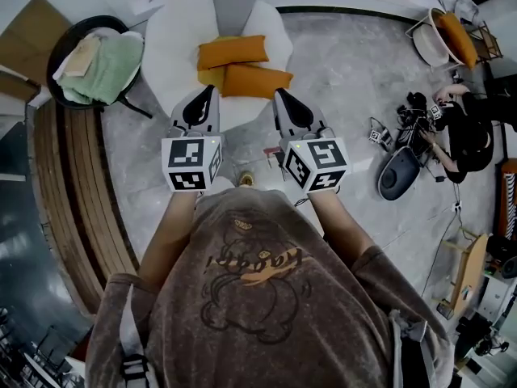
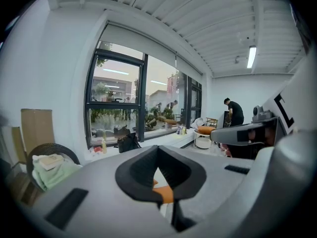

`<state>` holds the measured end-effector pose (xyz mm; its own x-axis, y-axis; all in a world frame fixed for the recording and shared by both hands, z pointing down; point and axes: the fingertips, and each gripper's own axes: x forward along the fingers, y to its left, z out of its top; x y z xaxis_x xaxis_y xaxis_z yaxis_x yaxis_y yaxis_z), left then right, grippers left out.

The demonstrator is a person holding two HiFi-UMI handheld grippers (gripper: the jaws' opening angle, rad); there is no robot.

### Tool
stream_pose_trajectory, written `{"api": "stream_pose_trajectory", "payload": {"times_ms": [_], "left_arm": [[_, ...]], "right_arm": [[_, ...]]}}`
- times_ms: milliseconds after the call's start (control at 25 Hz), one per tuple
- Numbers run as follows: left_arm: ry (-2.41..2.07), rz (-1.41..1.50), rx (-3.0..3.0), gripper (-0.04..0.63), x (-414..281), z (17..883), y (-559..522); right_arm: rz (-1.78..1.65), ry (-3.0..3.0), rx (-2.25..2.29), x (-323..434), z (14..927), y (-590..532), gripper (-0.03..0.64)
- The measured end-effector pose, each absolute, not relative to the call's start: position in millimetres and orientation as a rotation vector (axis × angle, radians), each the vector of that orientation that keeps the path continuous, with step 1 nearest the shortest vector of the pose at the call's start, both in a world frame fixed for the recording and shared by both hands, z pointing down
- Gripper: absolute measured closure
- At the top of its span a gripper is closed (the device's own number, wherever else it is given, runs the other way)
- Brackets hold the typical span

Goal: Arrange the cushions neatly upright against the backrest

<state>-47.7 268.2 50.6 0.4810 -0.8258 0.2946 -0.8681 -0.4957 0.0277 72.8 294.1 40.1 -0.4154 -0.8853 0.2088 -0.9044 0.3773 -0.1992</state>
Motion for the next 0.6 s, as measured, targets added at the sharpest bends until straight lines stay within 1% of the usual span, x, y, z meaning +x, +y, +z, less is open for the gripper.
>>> {"api": "stream_pose_trajectory", "payload": {"times_ms": [280,600], "left_arm": [[-1.502,0.372,2.533,0.591,-53.0,54.2,251.0],[-1.492,0.376,2.532,0.591,-43.4,60.2,223.2]], "right_arm": [[0.453,-2.557,1.641,74.2,44.5,274.7,0.598],[0.471,-2.550,1.634,80.3,52.6,249.6,0.597]]}}
